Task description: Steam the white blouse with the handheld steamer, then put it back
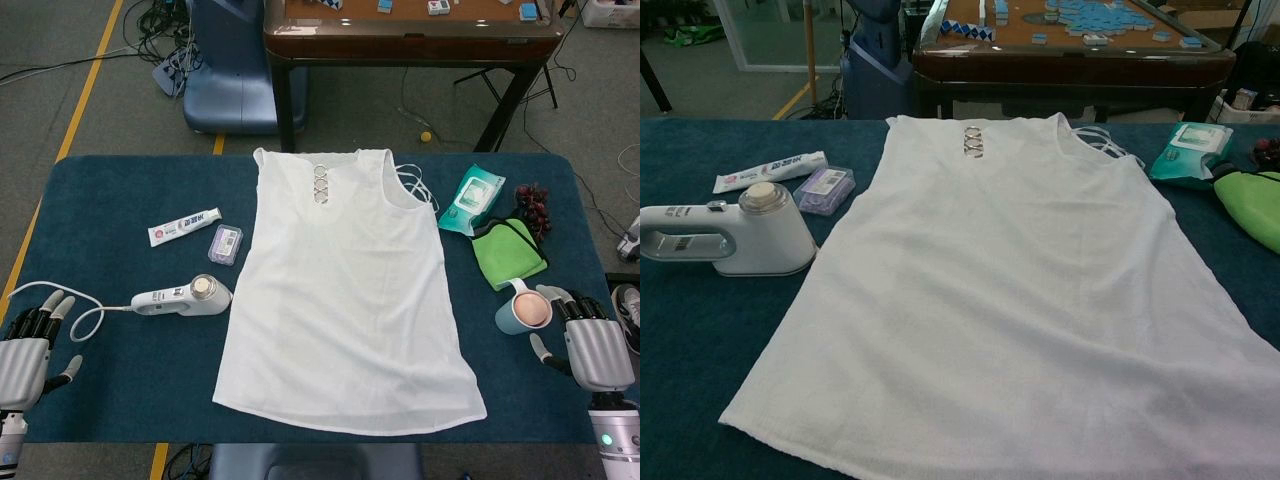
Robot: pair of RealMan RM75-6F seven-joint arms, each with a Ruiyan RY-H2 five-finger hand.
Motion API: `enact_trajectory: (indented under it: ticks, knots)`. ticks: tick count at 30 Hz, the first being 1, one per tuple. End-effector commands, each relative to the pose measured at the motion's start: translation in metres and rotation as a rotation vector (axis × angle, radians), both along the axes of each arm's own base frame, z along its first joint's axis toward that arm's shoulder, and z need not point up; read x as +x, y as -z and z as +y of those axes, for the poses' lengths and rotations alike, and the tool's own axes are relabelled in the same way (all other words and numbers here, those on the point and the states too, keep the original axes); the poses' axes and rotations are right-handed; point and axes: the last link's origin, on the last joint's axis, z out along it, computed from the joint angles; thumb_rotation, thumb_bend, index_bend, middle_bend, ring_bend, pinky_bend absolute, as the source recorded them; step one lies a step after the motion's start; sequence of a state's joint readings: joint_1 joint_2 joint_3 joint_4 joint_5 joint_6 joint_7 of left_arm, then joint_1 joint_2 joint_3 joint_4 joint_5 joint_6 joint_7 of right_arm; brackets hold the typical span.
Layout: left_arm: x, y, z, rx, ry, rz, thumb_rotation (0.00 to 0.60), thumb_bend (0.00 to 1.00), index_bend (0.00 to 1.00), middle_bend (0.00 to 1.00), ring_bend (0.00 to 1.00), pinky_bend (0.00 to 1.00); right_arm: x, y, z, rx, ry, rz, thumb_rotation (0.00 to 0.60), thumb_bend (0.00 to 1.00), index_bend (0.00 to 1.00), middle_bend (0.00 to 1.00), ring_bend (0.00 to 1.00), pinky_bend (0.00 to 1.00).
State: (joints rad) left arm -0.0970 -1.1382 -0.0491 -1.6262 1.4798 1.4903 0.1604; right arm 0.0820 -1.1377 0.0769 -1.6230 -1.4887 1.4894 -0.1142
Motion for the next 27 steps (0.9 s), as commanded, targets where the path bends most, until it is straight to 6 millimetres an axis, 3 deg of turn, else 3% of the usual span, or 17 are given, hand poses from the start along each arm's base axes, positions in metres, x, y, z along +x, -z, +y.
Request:
enact_trajectory:
  ticks: [1,9,19,27]
  knots:
    - [0.0,0.001,0.0,-0.001,0.001,-0.001,0.6,0.25,0.09,0.06,0.12,0.09,0.0,0.0,0.0,0.0,-0.001,-0.004,0.6,0.32,0.18,0.24,0.19,0.23]
    - [0.004,0.002,0.008,-0.007,0.016,-0.004,0.6,0.25,0.09,0.06,0.12,0.09,0.015,-0.015,-0.007,-0.027,-0.053,-0.007,0.6,0.32,0.18,0.24,0.19,0.23]
    - [0.019,0.016,0.05,-0.063,0.06,-0.011,0.6,0.25,0.09,0.06,0.12,0.09,0.036,-0.052,-0.026,-0.101,-0.071,0.107,0.6,0.32,0.17,0.24,0.19,0.23]
    - [0.035,0.039,0.076,-0.124,0.08,-0.049,0.6,0.25,0.09,0.06,0.12,0.09,0.039,-0.055,-0.03,-0.08,-0.06,0.108,0.6,0.32,0.12,0.24,0.19,0.23]
